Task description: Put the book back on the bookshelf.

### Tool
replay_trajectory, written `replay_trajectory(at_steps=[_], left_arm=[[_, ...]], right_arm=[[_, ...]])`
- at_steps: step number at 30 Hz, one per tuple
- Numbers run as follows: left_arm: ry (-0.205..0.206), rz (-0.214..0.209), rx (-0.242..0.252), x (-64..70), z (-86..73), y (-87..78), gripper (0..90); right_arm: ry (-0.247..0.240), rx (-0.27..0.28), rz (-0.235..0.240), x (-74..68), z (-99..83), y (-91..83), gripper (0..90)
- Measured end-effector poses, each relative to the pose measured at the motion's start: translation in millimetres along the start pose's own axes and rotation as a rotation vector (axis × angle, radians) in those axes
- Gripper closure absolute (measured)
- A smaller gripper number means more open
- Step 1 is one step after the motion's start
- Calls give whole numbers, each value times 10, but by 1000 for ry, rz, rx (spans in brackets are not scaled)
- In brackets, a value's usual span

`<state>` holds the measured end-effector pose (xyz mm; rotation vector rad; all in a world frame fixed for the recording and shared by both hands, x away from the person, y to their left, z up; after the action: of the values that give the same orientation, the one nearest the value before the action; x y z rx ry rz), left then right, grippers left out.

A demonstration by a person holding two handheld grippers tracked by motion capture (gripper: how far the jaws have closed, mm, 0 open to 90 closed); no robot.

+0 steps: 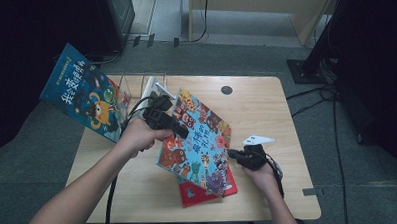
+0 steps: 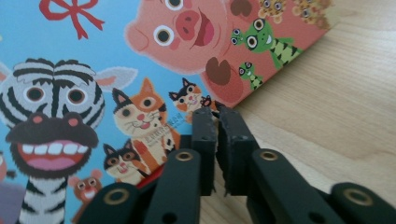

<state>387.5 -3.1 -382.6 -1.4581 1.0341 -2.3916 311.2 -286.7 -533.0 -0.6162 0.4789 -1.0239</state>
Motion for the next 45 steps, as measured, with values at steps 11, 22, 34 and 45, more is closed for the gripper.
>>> replay_trajectory(at_steps=[11, 22, 34, 45], left_arm=[[-9, 17, -57, 167, 116, -119, 784], [-37, 24, -92, 266, 137, -200, 815], [-33, 32, -8, 192, -100, -600, 805], [-116, 41, 101, 6, -485, -1061, 801]], right_arm=[[90, 24, -46, 282, 8, -177, 783], [60, 26, -73, 264, 22, -134, 595], [7, 72, -40, 152, 112, -77, 582], [-87, 117, 2, -53, 287, 121, 561]])
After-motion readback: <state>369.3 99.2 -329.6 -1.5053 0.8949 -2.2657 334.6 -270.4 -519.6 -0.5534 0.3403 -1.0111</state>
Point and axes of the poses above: each handheld gripper's, and its own axes: y roughly forward along the jaws, z roughly out of its top, x roughly to its right, the point moved 3 cm from there along y, roughly forward along the jaws, and after that the axes turned 12 degrees about -z, right-handed, at the moved point
